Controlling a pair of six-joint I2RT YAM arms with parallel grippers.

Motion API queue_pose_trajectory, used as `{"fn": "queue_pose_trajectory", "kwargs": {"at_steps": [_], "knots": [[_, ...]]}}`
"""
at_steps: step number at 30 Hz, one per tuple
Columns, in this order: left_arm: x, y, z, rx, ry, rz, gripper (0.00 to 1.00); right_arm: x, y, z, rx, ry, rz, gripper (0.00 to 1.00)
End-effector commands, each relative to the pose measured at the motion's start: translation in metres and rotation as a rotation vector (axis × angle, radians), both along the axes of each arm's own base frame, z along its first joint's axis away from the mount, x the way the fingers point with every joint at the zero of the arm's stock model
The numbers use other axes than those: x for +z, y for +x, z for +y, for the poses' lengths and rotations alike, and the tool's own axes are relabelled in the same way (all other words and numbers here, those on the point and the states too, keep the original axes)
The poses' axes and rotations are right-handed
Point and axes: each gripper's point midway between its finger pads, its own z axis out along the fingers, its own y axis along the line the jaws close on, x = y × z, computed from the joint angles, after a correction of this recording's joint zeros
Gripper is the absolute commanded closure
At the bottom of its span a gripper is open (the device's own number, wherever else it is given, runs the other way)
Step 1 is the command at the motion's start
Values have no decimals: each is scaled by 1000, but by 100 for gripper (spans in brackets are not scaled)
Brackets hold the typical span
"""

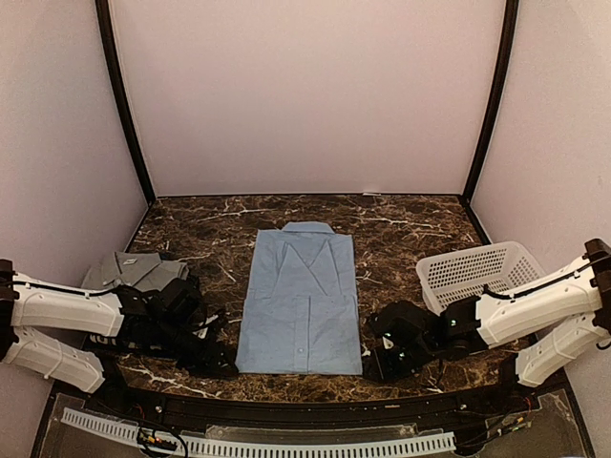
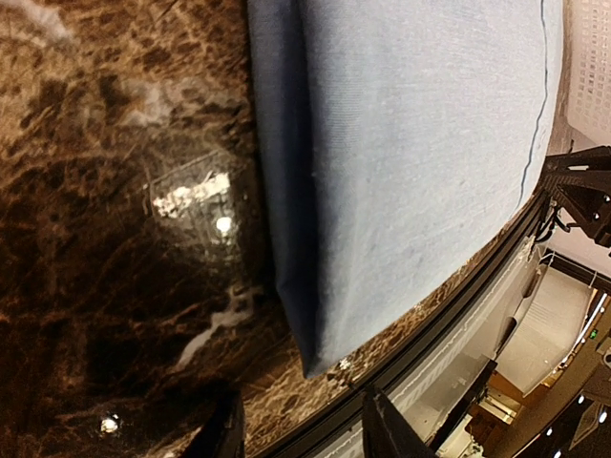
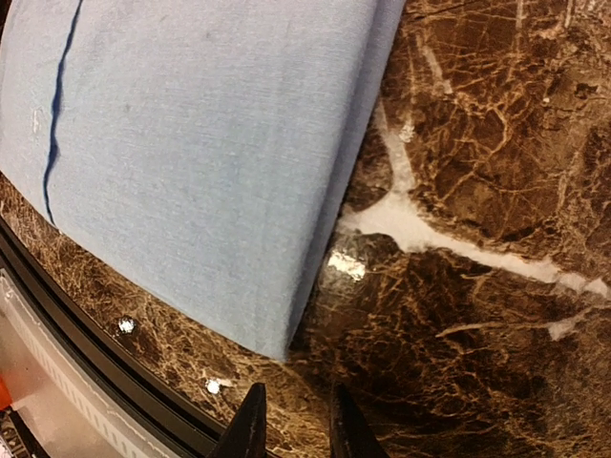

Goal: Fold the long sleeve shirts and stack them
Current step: Smooth out the 2/3-rectangle-folded shirt at the center of the board, then pick up the 2/3-rectangle-folded shirt from the center of the board.

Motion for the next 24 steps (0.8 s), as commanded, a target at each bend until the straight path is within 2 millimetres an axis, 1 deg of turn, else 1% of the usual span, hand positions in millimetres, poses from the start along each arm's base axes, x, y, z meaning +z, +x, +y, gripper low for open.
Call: {"fn": "queue_pose_trajectory", "kwargs": {"at_steps": [1, 5, 9, 15, 21, 24], "knots": [[-5, -4, -4, -14, -7, 17, 60, -6, 1, -3, -18, -14, -6, 79], [-8, -4, -4, -13, 1, 20, 62, -7, 4, 3, -17, 0, -12, 79], [-8, -3, -4, -6, 3, 17, 63, -9, 5, 5, -13, -2, -15, 79], [-10, -1, -5, 3, 5, 12, 67, -9, 6, 5, -9, -2, -19, 79], [-13, 4, -8, 19, 11, 8, 73, -7, 6, 4, -8, -2, -21, 79], [-14, 7, -8, 25, 19, 2, 76, -7, 11, 1, -19, -11, -43, 79]]}}
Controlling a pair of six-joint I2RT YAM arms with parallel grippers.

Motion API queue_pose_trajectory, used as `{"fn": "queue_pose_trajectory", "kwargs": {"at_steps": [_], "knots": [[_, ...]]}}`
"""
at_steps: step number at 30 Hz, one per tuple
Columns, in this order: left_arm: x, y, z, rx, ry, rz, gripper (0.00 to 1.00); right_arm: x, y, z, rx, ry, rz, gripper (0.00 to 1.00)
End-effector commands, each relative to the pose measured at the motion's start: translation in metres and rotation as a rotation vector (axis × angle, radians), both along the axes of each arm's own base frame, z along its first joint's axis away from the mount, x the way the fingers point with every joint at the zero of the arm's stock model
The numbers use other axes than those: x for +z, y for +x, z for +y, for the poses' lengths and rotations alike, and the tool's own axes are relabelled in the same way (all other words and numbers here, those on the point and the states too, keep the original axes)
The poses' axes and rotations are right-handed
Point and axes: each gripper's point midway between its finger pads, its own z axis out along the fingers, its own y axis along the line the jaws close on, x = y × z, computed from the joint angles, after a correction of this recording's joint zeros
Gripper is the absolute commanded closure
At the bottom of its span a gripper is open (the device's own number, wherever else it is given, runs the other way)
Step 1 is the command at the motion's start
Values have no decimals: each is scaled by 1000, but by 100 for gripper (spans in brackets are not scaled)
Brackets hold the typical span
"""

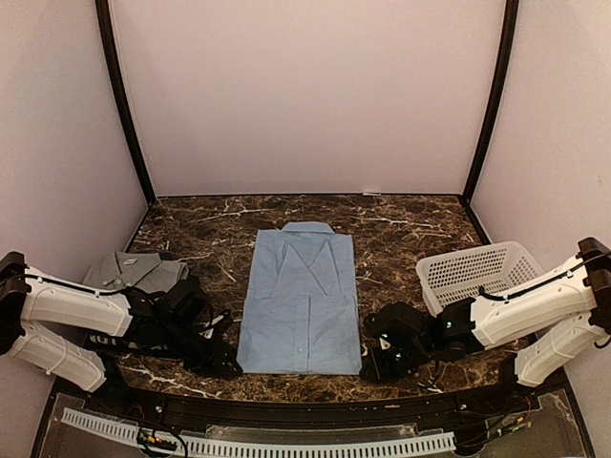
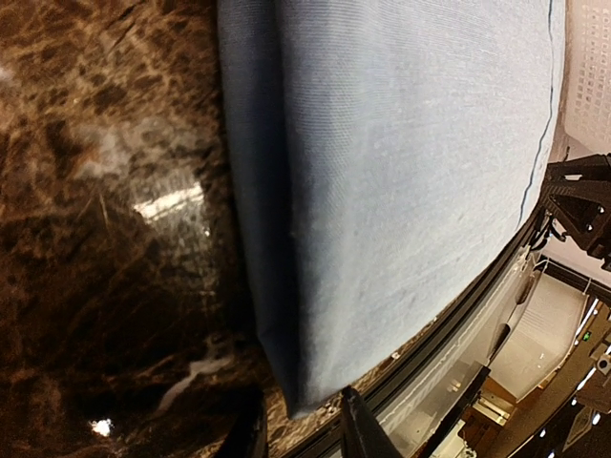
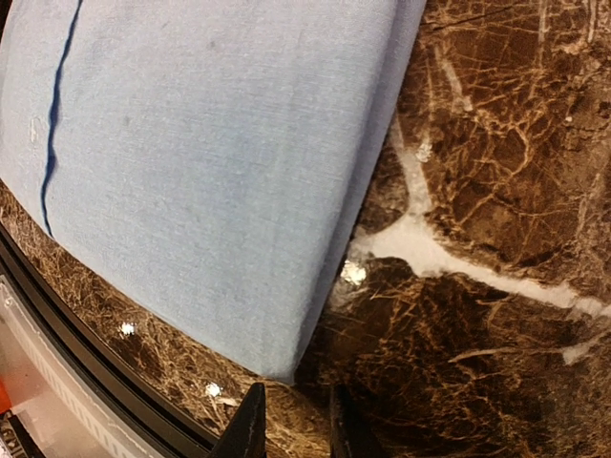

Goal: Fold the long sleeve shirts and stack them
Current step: Pick up the 2/3-rectangle-folded shirt from the center of the board.

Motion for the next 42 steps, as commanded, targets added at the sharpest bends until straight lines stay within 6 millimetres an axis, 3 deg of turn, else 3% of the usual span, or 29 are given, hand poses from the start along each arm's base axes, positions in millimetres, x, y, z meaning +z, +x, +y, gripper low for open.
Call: {"fn": "queue_pose_trajectory", "kwargs": {"at_steps": [1, 15, 30, 42], "knots": [[-7, 3, 4, 17, 37, -10, 76, 0, 9, -5, -19, -17, -39, 79], [-5, 5, 2, 24, 33, -15, 90, 5, 13, -4, -23, 21, -49, 73], [-2, 8, -5, 13, 18, -23, 96, -5, 7, 10, 21, 50, -11, 77], [2, 10, -7, 9, 15, -36, 100, -9, 1, 0, 10, 44, 5, 81]]}}
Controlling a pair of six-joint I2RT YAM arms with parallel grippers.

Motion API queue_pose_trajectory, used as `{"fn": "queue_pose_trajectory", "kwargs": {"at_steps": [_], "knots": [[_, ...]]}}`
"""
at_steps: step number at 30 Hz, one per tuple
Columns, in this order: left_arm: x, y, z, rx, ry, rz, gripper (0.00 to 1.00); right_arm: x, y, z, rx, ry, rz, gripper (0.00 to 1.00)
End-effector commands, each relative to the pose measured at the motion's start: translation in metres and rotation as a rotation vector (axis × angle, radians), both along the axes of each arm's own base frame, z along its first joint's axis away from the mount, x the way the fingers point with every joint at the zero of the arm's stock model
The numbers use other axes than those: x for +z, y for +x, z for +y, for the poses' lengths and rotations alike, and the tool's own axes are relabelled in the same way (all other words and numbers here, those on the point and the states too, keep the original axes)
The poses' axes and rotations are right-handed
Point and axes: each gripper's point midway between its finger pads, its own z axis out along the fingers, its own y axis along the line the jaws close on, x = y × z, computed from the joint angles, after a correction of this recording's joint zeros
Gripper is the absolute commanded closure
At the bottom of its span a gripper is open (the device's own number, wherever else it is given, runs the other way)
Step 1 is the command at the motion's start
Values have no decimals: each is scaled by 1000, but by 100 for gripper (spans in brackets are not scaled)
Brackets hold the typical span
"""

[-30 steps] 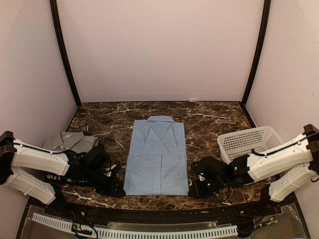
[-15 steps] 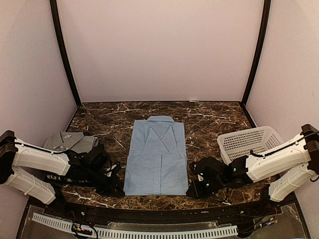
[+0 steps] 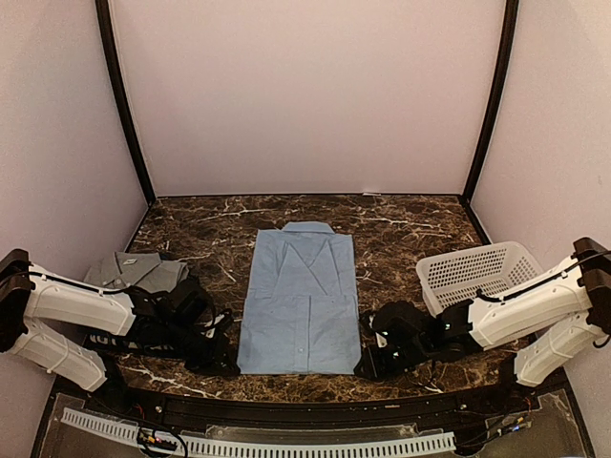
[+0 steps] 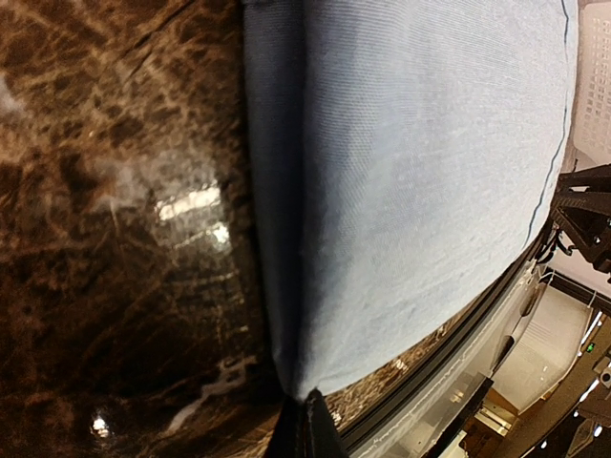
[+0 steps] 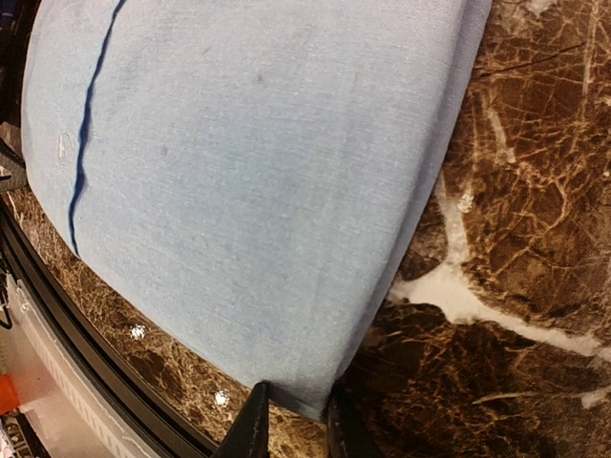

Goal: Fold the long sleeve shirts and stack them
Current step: Pick up the 2/3-rectangle-folded shirt from the center of the board.

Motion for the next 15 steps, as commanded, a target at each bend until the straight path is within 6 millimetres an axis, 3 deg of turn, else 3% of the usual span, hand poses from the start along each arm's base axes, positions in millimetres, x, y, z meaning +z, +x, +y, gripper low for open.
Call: {"fn": "queue_pose_trajectory", "kwargs": {"at_steps": [1, 7, 12, 15], "knots": [[6, 5, -6, -11, -9, -28, 100, -9, -5, -13, -11, -21, 22, 81], [7, 6, -7, -14, -8, -34, 100, -6, -2, -11, -18, -10, 9, 86], [9, 7, -8, -16, -7, -43, 100, 3, 5, -9, -31, -1, -31, 100], [13, 7, -7, -15, -3, -58, 100, 10, 6, -7, -29, 14, -42, 100]]}}
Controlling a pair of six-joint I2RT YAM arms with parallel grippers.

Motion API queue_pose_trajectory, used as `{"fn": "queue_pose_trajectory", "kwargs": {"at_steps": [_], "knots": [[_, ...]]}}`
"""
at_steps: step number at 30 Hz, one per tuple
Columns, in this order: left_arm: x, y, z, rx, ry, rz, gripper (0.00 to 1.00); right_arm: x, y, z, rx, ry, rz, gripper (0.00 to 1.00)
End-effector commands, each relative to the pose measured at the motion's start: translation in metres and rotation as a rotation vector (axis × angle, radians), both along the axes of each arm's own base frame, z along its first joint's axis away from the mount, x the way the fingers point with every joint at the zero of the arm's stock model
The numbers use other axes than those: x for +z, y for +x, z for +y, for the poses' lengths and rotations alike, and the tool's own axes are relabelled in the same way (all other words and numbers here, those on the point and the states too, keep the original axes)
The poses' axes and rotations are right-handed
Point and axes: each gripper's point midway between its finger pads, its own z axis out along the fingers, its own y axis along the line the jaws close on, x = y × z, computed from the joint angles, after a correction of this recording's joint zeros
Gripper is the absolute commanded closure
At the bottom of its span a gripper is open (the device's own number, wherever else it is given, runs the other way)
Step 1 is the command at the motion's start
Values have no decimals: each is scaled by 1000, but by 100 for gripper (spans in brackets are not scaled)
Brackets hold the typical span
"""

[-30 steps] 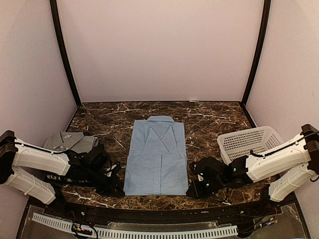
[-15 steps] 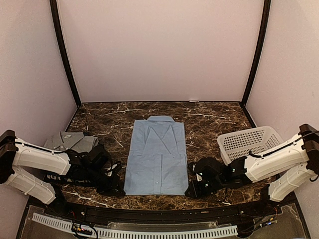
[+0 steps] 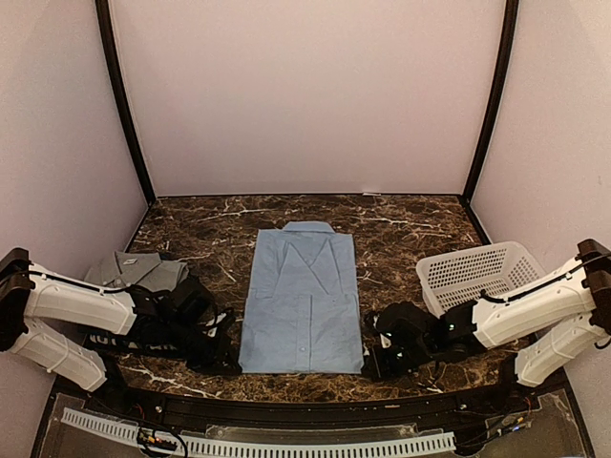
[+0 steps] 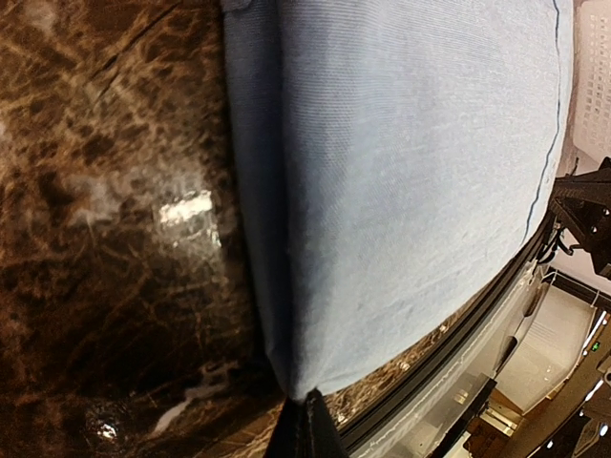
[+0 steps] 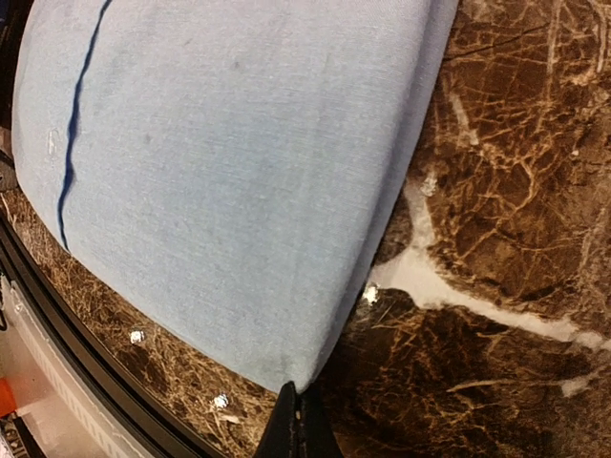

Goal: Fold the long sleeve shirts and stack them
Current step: Pick up the 2/3-rectangle-folded shirt from the center of the board.

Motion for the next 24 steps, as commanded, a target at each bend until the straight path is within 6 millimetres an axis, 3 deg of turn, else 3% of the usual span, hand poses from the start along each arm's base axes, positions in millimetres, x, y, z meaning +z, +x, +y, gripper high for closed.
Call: {"fn": "queue_pose_trajectory", "kwargs": {"at_steps": [1, 8, 16, 24], "knots": [[13, 6, -3, -4, -6, -54, 100, 14, 9, 0, -22, 22, -54, 100], [32, 4, -3, 7, -11, -114, 100, 30, 2, 0, -15, 65, -90, 100], [57, -17, -5, 4, -26, -182, 100, 52, -18, -1, -20, 90, -151, 100], [86, -38, -7, 13, -53, -256, 100, 88, -43, 7, -18, 148, -219, 100]]}}
